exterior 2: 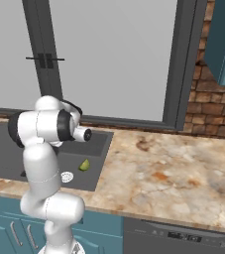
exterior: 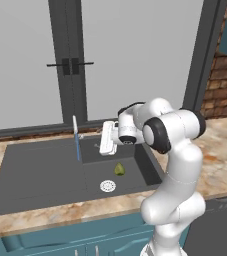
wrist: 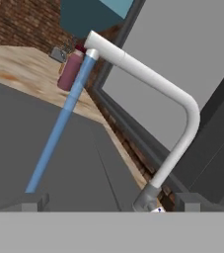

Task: Turn on the sink faucet. Then move the lemon wedge from the counter to the sink. Turn off the sink. Move the vegetable from the sink to the pot next to the stove. Finally move the pot to the rear left burner.

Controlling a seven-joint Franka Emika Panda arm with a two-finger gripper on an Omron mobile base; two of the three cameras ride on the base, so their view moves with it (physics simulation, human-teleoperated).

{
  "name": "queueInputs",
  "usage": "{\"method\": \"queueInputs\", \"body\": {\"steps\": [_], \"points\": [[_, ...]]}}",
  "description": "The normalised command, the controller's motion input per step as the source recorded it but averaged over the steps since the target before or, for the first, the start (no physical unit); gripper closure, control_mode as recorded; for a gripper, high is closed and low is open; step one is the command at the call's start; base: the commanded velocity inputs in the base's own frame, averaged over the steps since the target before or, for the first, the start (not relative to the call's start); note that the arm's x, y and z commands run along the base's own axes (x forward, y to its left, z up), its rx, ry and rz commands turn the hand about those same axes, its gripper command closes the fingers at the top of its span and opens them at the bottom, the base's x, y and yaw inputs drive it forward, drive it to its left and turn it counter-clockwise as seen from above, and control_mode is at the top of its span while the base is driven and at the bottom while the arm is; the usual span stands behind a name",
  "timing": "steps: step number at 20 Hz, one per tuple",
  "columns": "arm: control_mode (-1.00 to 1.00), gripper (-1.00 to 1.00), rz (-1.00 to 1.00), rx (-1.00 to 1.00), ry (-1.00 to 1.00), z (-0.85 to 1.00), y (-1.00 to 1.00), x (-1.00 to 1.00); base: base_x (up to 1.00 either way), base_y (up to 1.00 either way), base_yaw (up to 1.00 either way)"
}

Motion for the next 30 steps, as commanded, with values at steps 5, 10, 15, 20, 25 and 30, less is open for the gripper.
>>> {"method": "queueInputs", "body": {"steps": [5, 10, 15, 20, 25, 30], "points": [[-1.00, -1.00, 0.03, 0.00, 0.00, -0.07, 0.00, 0.06, 0.00, 0.00, 0.00], [-1.00, -1.00, 0.01, 0.00, 0.00, -0.03, 0.00, 0.04, 0.00, 0.00, 0.00], [-1.00, -1.00, 0.00, 0.03, -0.03, -0.02, -0.18, 0.00, 0.00, 0.00, 0.00], [-1.00, -1.00, 0.00, 0.01, -0.03, -0.10, -0.08, 0.02, 0.00, 0.00, 0.00], [-1.00, -1.00, 0.00, 0.00, 0.00, -0.18, 0.00, 0.18, 0.00, 0.00, 0.00], [-1.00, -1.00, 0.00, 0.01, 0.00, -0.04, 0.00, 0.15, 0.00, 0.00, 0.00]]}}
